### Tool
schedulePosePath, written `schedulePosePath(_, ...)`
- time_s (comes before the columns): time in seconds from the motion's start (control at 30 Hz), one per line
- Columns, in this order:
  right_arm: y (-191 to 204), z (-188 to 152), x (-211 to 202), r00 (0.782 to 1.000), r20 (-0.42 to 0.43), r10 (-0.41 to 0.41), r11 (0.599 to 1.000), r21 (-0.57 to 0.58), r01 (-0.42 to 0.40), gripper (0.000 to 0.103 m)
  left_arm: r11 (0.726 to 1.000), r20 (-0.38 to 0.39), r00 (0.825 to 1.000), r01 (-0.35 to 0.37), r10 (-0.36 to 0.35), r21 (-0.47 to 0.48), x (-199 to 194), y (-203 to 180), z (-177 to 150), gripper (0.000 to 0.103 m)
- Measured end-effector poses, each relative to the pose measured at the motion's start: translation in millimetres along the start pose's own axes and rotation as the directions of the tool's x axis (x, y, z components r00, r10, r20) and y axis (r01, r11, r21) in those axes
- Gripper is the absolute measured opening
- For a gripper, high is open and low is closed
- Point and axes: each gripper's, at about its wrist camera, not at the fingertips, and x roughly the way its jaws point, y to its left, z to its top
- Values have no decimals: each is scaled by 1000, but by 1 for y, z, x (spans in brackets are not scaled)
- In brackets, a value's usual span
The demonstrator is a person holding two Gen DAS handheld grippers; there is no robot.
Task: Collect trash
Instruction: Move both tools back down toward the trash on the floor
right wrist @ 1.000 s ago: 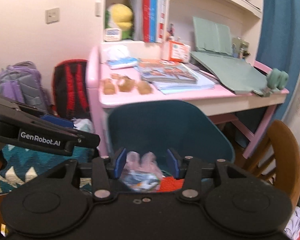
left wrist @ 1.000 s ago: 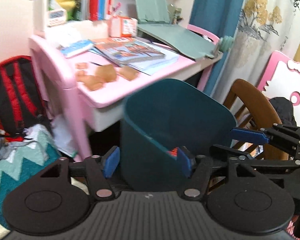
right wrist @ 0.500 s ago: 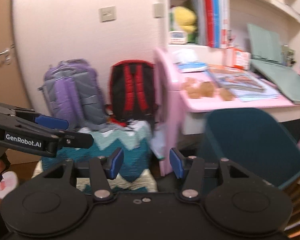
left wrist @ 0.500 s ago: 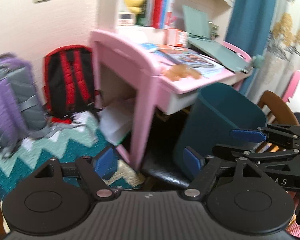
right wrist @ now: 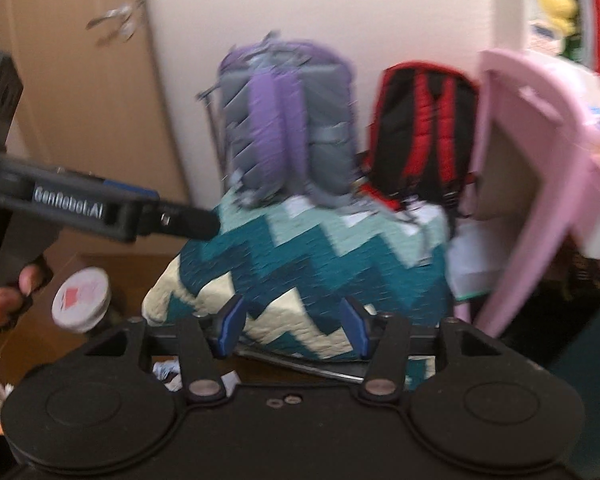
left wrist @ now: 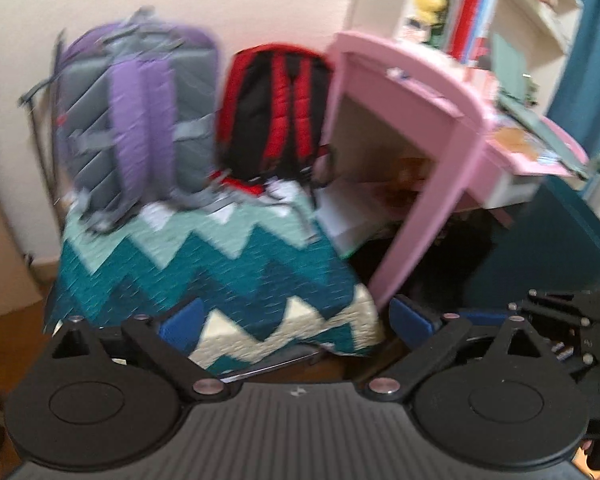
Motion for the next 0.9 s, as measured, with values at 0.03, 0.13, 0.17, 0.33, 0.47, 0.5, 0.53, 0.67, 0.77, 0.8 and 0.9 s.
schedulePosePath(0.03, 5, -3, 16, 999, -23, 23, 1000, -2, -23, 53, 1000, -6, 1000, -10, 10, -16, 6, 12, -5, 100)
schedulePosePath(0.13, 20, -14, 60, 992, -99, 83, 996, -23, -86, 53, 996, -30, 998, -57, 55, -65, 28, 53, -26, 100)
schedulePosePath(0.17, 26, -19, 75, 988, -120, 92, 994, -40, -98, 53, 994, -39, 996, -77, 74, -73, 35, 64, -33, 100)
schedulePosePath(0.33, 54, -46, 152, 968, -213, 130, 984, -92, -152, 52, 978, -167, 974, -172, 152, -114, 88, 131, -75, 100)
schedulePosePath(0.47, 65, -70, 211, 936, -309, 168, 979, -56, -194, 52, 968, -293, 938, -225, 184, -112, 135, 174, -114, 100)
schedulePosePath(0.5, 68, -77, 227, 929, -328, 171, 979, -52, -199, 52, 967, -322, 927, -234, 189, -105, 147, 183, -125, 100)
schedulePosePath(0.53, 71, -84, 241, 921, -347, 178, 977, -50, -207, 52, 964, -350, 916, -245, 197, -99, 158, 191, -134, 100)
schedulePosePath(0.67, 83, -107, 294, 891, -413, 187, 971, -61, -232, 52, 954, -449, 858, -296, 250, -35, 204, 223, -168, 100)
schedulePosePath(0.77, 91, -125, 330, 874, -450, 184, 967, -78, -244, 52, 959, -508, 820, -278, 264, 50, 236, 239, -187, 100)
schedulePosePath(0.8, 92, -130, 344, 865, -466, 185, 965, -81, -250, 52, 961, -520, 812, -267, 265, 73, 247, 244, -192, 100)
schedulePosePath(0.9, 97, -147, 381, 839, -509, 192, 958, -88, -272, 52, 970, -544, 804, -222, 240, 100, 278, 261, -211, 100)
